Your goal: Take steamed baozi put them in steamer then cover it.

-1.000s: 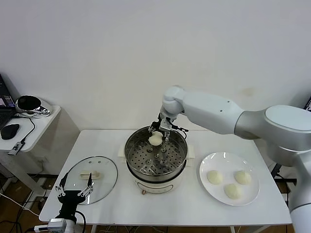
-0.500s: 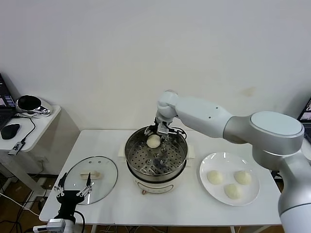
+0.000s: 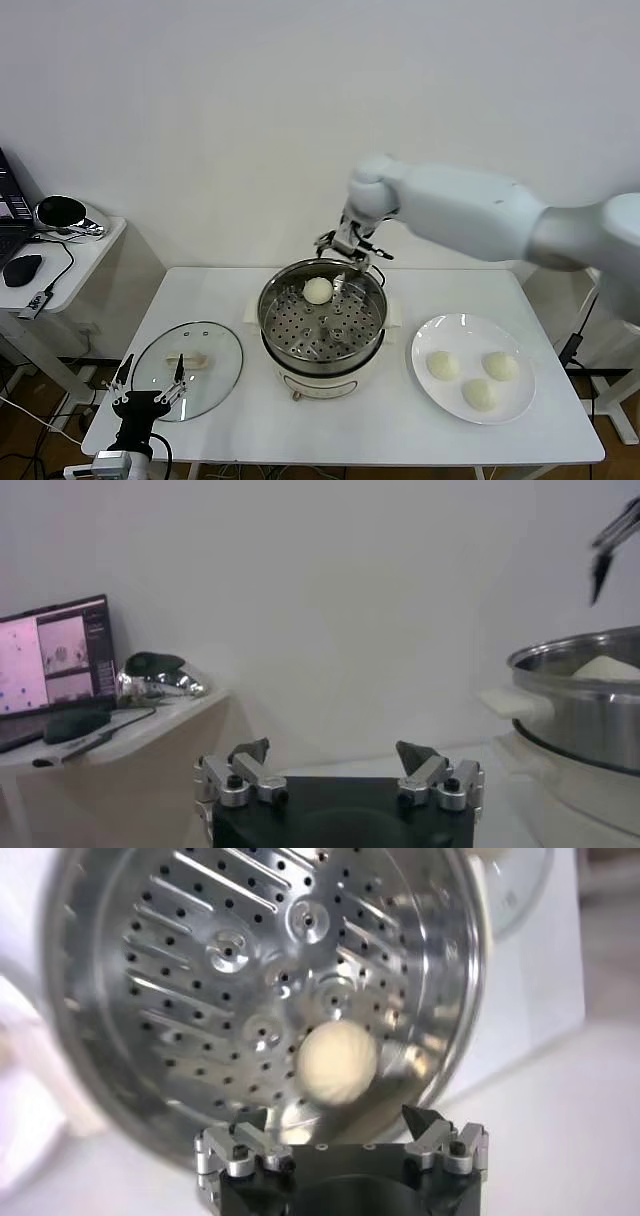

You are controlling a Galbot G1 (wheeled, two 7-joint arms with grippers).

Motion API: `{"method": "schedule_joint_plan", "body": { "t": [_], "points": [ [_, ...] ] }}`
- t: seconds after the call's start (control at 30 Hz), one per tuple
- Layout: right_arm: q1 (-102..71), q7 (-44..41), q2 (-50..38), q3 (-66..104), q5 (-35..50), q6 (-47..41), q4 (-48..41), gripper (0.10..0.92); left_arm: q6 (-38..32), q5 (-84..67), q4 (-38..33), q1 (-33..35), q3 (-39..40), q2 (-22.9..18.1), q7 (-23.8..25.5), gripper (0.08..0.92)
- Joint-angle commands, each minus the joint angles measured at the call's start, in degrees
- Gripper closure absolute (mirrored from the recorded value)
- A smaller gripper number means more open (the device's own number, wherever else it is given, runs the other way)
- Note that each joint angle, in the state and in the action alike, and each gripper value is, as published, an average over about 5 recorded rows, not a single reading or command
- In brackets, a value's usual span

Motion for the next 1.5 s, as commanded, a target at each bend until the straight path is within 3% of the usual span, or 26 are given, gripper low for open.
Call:
{"method": "schedule_joint_plan", "body": {
  "t": [0.03,0.3,0.57,0.93,1.5],
  "points": [
    [7.75,-1.9,-15.51,-4.69,10.23,-21.03,15.65,0.203,0.04,0.04,-0.39,0.0,-0.07,0.07,0.02,0.177],
    [5.71,0.38,-32.77,-7.98,8.69,-22.72,23.07,0.203,0.07,0.37,-1.14,0.39,-0.07,0.21,0.07,0.177],
    [-9.16,1.46,-39.1,-1.67,-0.56,-18.13,21.85,0.203,0.05,0.85,-1.37,0.52,-0.01,0.01,0.04,0.177],
    [-30.68,3.08,-33.51,15.74,-7.11,-15.14,12.41,0.203,0.03,0.88,-1.36,0.66,-0.46,-0.6,0.02,0.177],
    [-42.4,4.75,-21.9,24.38,-9.45,-13.87,1.19,0.203,-0.05,0.6,-0.92,0.91,-1.53,-0.72,-0.25,0.177]
  ]
}}
